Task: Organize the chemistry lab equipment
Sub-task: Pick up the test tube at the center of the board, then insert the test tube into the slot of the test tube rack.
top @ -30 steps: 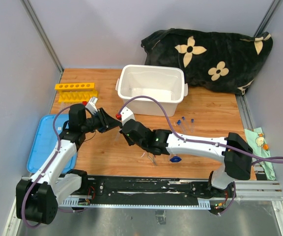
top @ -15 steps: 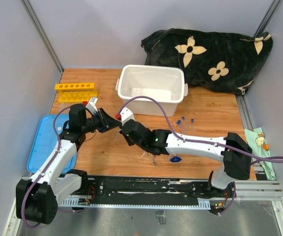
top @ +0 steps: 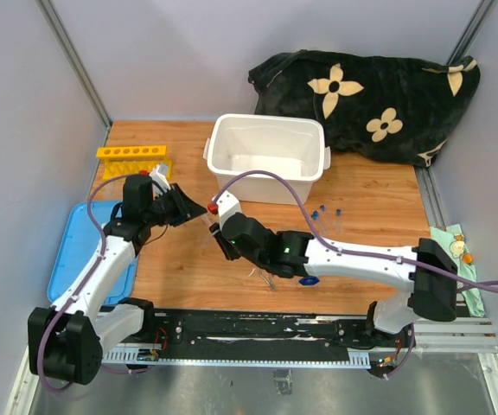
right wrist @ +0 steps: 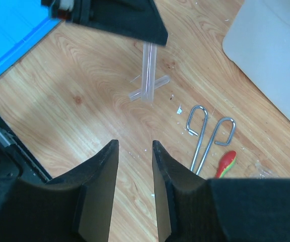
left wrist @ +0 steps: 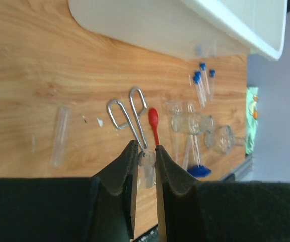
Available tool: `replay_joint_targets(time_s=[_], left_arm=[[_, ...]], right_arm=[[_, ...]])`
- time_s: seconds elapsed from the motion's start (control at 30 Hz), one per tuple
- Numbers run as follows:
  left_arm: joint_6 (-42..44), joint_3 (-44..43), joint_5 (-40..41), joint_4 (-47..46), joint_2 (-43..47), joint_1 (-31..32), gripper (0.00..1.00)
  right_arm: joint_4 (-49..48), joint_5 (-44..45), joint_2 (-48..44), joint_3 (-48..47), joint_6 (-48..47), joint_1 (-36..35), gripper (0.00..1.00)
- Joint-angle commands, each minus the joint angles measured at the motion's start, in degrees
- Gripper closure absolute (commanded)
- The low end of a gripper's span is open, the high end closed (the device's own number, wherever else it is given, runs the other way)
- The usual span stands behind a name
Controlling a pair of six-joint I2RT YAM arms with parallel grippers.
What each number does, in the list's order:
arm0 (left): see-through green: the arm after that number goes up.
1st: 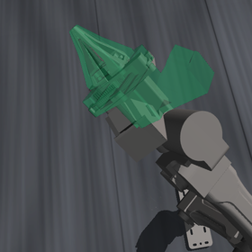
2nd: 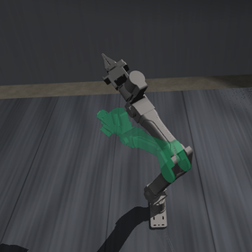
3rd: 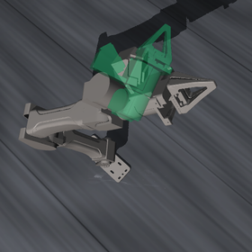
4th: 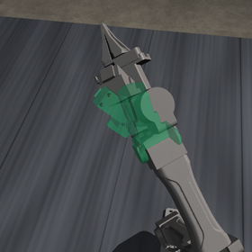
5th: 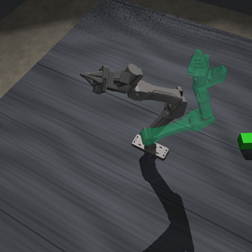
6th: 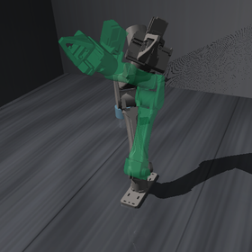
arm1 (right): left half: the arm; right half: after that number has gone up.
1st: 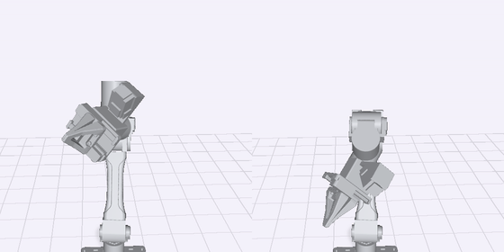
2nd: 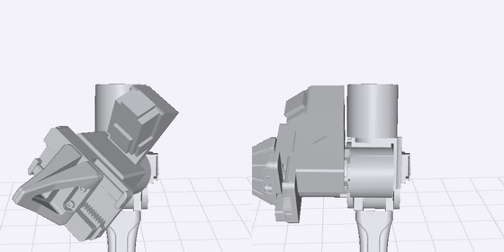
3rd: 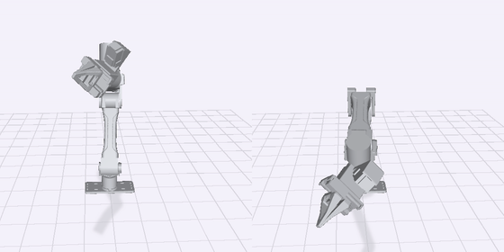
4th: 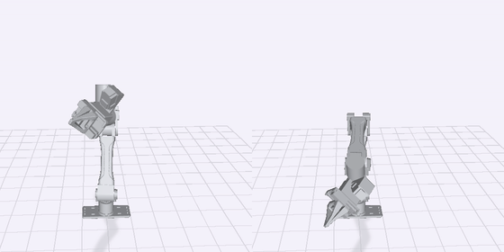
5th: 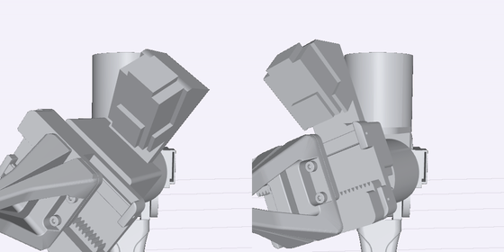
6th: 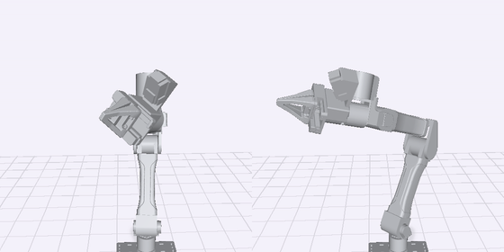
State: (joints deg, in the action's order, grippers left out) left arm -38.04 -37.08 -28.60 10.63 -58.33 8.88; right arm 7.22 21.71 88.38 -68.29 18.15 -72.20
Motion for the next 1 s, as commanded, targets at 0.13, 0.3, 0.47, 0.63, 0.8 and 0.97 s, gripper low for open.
replay_joint_targets(time_s=[0.13,0.3,0.47,0.63,0.8,0.97], left_arm=[[14.1,-13.7,23.3,6.6,-4.8,0.3,1.0],[18.9,-17.7,38.0,4.2,-8.1,0.3,1.0],[21.7,-19.1,47.5,-1.6,-9.9,-2.1,1.0],[23.2,-18.6,53.1,-10.2,-11.7,-4.2,1.0],[24.6,-20.8,56.0,-14.3,-18.7,-6.3,1.0],[23.4,-23.3,54.1,-16.9,-25.9,-9.0,1.0]], right_arm=[[2.3,6.7,-9.5,8.0,1.0,-1.4,0.67],[3.8,8.7,-12.2,12.2,2.9,-1.4,0.68],[4.8,11.4,-14.0,14.2,3.1,-1.4,0.68],[4.9,13.7,-14.9,15.6,2.6,-1.2,0.68],[4.3,11.9,-14.4,15.5,1.7,-0.1,0.68],[4.1,10.7,-14.8,15.1,1.2,1.1,0.68]])
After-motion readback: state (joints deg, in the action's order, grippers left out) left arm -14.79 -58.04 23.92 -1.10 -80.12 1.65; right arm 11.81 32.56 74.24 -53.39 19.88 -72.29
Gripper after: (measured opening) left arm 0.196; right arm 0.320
